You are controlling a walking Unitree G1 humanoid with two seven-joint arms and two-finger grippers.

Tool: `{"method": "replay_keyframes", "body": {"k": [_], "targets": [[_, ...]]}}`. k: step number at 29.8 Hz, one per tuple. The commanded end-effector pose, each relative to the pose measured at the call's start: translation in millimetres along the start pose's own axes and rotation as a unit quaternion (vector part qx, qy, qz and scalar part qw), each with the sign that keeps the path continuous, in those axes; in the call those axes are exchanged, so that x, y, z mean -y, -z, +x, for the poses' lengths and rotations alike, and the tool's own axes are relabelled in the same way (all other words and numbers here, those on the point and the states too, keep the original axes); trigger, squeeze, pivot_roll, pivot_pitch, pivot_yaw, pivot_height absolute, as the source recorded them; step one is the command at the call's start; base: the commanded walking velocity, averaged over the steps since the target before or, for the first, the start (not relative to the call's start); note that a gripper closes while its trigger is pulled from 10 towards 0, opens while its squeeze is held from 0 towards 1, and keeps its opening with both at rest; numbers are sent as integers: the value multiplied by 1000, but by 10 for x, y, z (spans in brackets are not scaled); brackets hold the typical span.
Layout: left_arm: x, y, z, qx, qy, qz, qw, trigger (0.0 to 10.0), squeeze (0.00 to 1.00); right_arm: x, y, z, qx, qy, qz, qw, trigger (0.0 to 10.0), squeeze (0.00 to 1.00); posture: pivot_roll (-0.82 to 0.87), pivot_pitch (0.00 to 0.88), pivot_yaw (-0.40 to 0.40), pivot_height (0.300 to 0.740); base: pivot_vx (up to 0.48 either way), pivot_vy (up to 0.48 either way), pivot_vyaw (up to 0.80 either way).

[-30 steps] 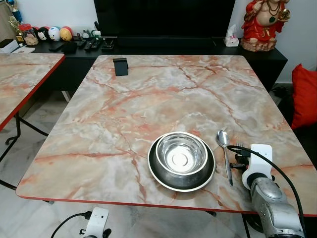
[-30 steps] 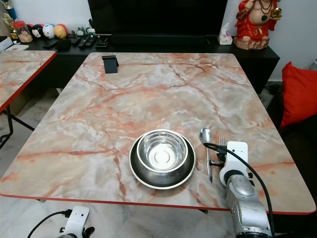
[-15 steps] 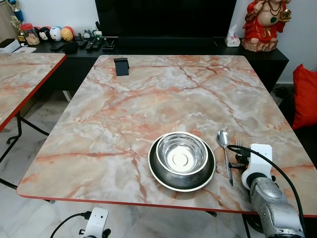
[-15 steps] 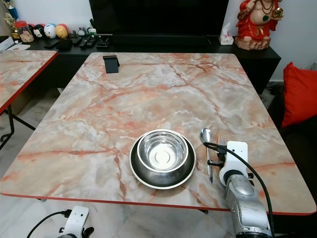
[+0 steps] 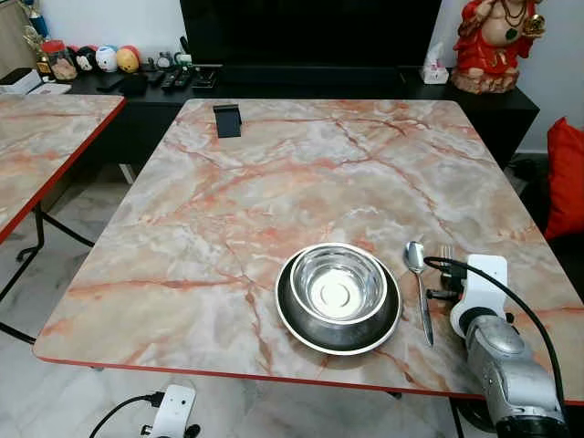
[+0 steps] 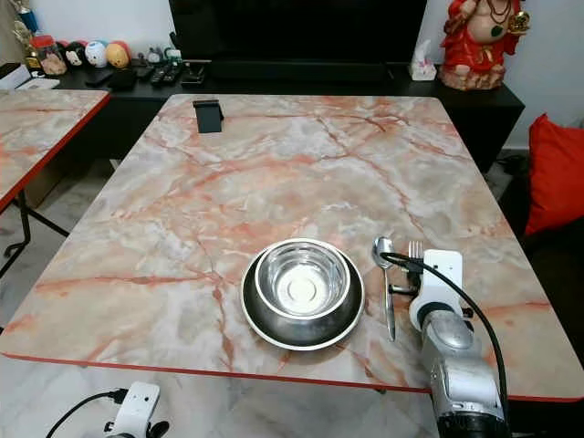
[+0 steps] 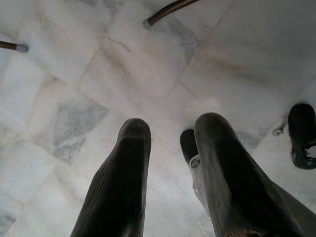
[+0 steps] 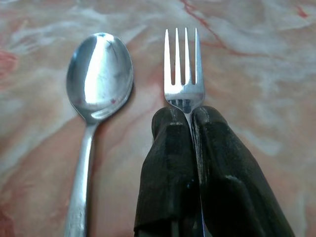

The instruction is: Setting the table

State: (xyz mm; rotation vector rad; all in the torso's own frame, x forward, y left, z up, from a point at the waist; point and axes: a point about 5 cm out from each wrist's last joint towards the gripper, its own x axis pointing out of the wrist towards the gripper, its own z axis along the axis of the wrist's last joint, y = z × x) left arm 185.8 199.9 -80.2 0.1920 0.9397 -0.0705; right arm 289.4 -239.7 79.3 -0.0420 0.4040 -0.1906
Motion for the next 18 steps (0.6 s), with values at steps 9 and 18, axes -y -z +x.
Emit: {"method": "replay_keyframes", "body": {"k": [9,18], "targets": [[53,49,-1,-14,4,1,1000,10000,0,-21,-12,70,2,-5,1,1000,10000,0,-53,0,22,731,0,0,0],[1,60,-8,-14,1,0,1000,10000,0,-30,-7,114,3,-3,4,1000,10000,0,-52,0,23,731,0,0,0]]}}
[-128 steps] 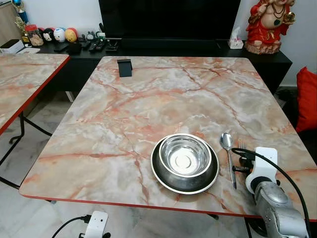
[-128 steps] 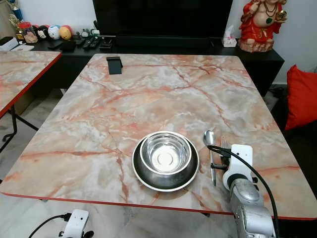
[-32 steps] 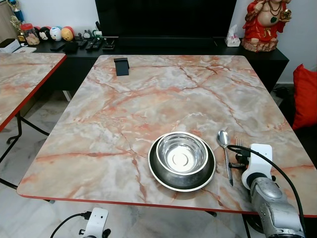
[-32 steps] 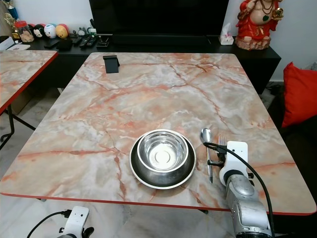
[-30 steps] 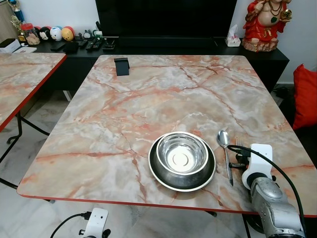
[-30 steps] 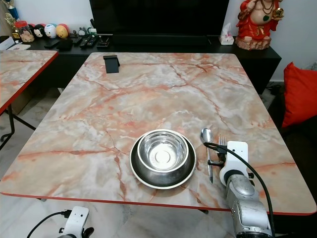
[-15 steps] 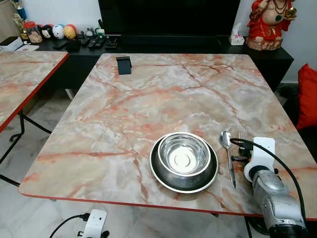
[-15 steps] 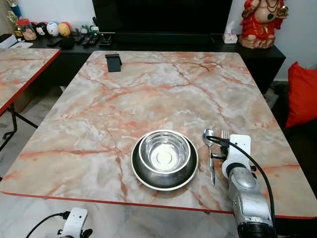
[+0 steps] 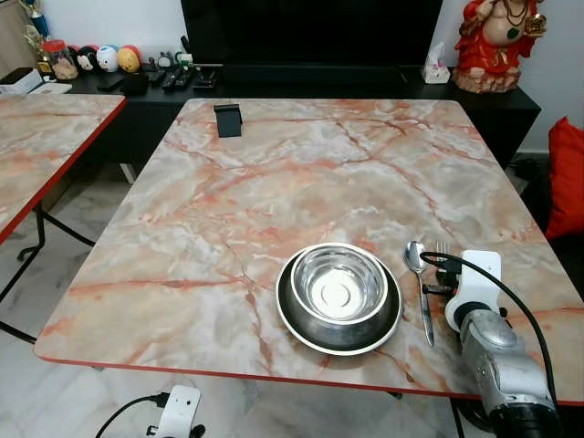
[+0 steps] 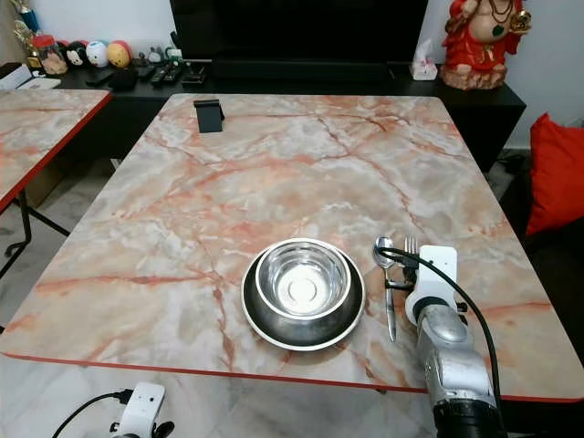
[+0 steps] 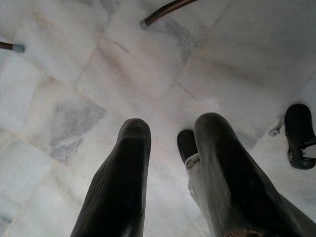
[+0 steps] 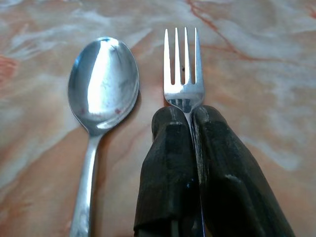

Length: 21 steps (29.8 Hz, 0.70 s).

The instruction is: Setting the table

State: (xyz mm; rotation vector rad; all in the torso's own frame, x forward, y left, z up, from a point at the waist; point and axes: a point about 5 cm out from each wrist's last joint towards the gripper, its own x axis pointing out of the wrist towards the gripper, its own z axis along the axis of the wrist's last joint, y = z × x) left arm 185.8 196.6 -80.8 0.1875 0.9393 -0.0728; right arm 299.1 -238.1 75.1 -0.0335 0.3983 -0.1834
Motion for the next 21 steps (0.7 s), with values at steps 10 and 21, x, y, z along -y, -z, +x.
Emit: {"method": "replay_keyframes", "body": {"k": [10,21], "targets": [[-29,26,-4,-10,-1,2,1000,10000,0,4,18,35,-3,0,0,1000,10000,0,-53,0,23,731,0,0,0],[-14,21,-3,-8,1,2,1000,10000,0,59,53,32,-10,6,-4,1000,10000,0,-55,0,27,731,0,0,0]]}}
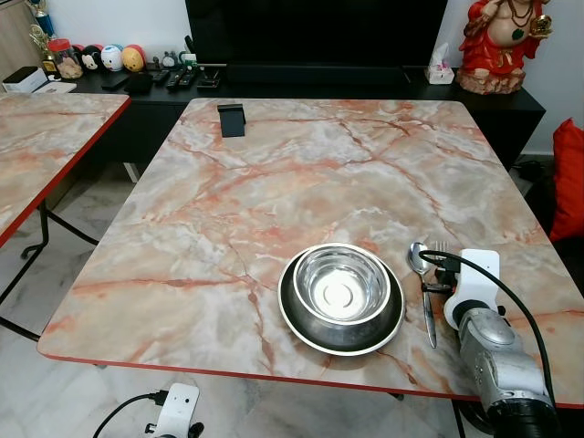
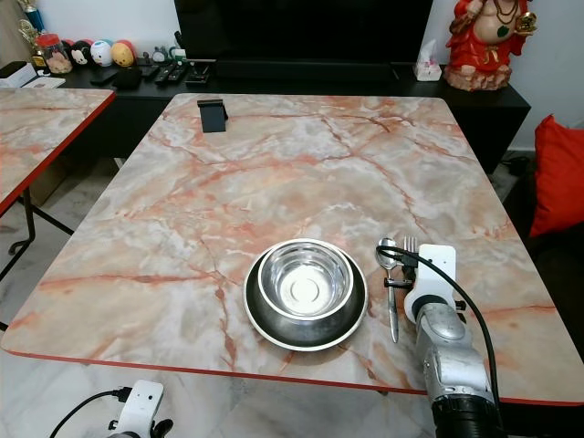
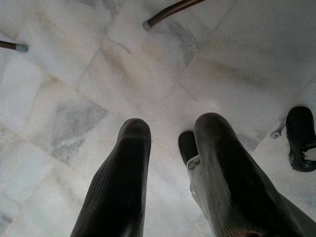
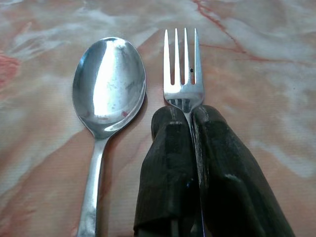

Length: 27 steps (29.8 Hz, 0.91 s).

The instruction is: Setting the table

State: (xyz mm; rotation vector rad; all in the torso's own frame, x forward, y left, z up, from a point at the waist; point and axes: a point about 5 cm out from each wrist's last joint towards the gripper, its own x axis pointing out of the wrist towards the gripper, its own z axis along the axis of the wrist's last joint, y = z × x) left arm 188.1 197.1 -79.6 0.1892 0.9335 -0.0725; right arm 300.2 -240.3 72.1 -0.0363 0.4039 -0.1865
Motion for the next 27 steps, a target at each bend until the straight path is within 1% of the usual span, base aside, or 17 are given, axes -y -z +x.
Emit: {"method": "replay_keyframes", "body": {"k": [1,11,17,20,21,23,24,27], "targets": [[-6,45,-7,-11,2,1,1000,10000,0,42,30,7,-8,5,-2,1000,10000,0,-55,0,27,731,0,0,0],[-24,52,-10,-12,1,2,1000,10000,0,19,31,7,-9,-1,0,1000,10000,0,-51,0,27,731,0,0,0],[-25,72,-14,-15,-1,1,1000,10000,0,12,45,5,-12,-4,-1,1000,10000,31,-52,0,27,731,0,0,0],[-30,75,-15,-15,-1,1,1000,10000,0,11,48,3,-13,-4,-1,1000,10000,75,-52,0,27,731,0,0,0],[-32,75,-15,-15,-1,1,1000,10000,0,12,49,4,-13,-4,0,1000,10000,208,-52,0,27,731,0,0,0],[-32,75,-15,-15,-1,1,1000,10000,0,12,49,4,-13,-4,0,1000,10000,208,-52,0,27,731,0,0,0],[-35,73,-15,-15,-1,1,1000,10000,0,13,52,5,-14,-4,-1,1000,10000,298,-52,0,27,731,0,0,0],[-38,73,-16,-14,-2,1,1000,10000,0,15,56,3,-15,-3,-1,1000,10000,302,-52,0,28,731,0,0,0]]}}
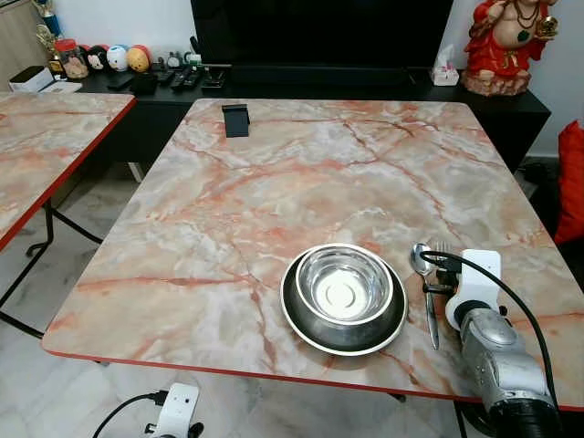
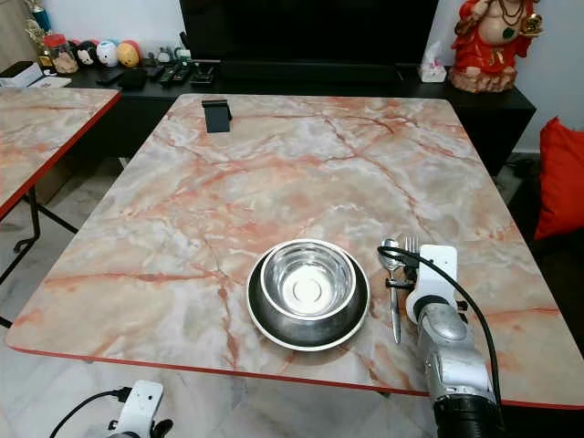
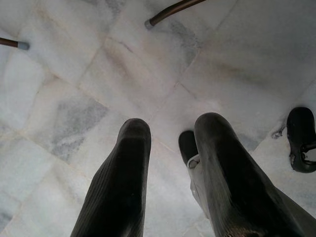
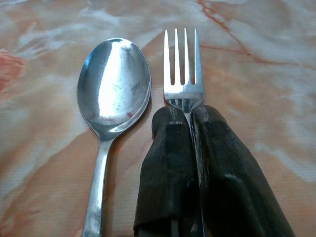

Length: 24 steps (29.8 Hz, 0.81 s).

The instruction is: Setting the table

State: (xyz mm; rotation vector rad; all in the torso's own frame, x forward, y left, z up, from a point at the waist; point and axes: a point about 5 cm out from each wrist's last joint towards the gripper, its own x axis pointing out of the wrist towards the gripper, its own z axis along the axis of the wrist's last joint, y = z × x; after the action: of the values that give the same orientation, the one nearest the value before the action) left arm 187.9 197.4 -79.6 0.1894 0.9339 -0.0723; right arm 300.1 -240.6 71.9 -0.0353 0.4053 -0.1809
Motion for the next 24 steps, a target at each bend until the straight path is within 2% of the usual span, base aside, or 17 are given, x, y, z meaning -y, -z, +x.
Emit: {"method": "replay_keyframes", "body": {"k": [1,2,3,5,6,19,21,22,24], "targets": [[-36,72,-15,-14,-1,1,1000,10000,0,13,56,2,-15,0,-1,1000,10000,302,-52,0,28,731,0,0,0],[-36,72,-15,-14,-1,1,1000,10000,0,13,56,2,-15,0,-1,1000,10000,302,-52,0,28,731,0,0,0],[-38,69,-15,-14,-2,1,1000,10000,0,13,60,2,-16,0,-1,1000,10000,447,-50,0,27,731,0,0,0],[-39,68,-15,-13,-2,1,1000,10000,0,12,62,2,-17,0,0,1000,10000,447,-50,0,27,731,0,0,0],[-40,65,-14,-13,-2,1,1000,10000,0,10,65,3,-17,-1,-1,1000,10000,678,-50,0,28,731,0,0,0],[-19,-20,4,-2,0,3,1000,10000,0,-2,66,6,-18,-2,-1,1000,10000,643,-50,0,30,731,0,0,0],[-11,-30,6,0,1,3,1000,10000,0,1,68,6,-18,-1,-2,1000,10000,604,-50,0,30,731,0,0,0],[-9,-33,7,1,1,3,1000,10000,0,0,67,6,-18,-1,-2,1000,10000,0,-48,0,29,731,0,0,0],[-8,-36,8,1,1,3,1000,10000,0,-2,65,7,-18,-1,-3,1000,10000,0,-48,0,29,731,0,0,0]]}}
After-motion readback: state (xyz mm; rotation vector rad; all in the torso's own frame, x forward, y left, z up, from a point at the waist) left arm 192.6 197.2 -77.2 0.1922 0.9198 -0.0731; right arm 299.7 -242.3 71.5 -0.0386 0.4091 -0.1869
